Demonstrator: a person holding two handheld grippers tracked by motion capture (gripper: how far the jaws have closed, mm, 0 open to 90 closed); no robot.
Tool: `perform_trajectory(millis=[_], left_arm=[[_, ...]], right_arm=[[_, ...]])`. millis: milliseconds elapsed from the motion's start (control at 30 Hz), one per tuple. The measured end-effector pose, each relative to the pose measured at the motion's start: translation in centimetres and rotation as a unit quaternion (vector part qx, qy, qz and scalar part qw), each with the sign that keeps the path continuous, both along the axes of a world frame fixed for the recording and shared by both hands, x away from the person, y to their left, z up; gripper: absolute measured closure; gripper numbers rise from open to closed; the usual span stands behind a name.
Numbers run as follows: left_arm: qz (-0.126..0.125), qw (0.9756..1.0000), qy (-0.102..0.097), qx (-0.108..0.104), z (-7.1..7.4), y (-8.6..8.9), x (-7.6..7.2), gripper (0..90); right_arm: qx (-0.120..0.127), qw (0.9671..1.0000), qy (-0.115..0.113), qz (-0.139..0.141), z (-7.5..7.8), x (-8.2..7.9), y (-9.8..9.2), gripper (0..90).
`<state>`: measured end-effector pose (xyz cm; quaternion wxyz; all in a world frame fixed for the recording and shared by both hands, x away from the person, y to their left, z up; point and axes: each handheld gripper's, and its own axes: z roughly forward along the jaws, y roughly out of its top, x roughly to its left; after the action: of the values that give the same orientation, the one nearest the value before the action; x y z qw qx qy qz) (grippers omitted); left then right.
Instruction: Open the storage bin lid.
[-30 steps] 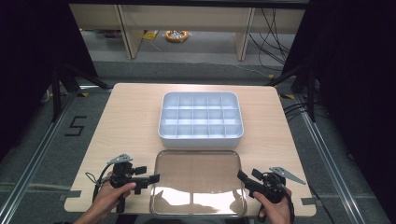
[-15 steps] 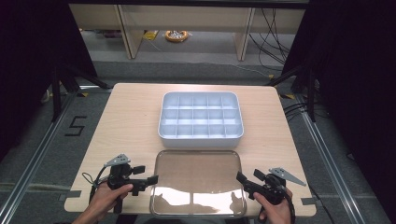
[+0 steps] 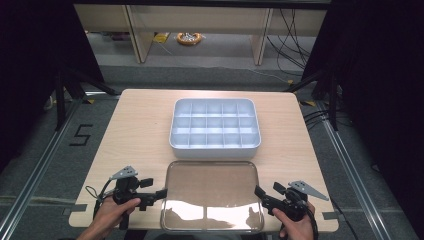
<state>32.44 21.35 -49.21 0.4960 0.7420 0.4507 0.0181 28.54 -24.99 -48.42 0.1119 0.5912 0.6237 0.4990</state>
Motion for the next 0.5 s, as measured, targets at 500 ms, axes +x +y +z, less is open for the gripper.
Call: perform_trajectory(millis=[500], left_arm=[[0.001, 0.9999, -0.011, 0.005, 0.2, 0.5, -0.8, 14.8]], right_arm=[[-0.013, 0.9999, -0.003, -0.002, 0.1, -1.2, -0.3, 17.8]])
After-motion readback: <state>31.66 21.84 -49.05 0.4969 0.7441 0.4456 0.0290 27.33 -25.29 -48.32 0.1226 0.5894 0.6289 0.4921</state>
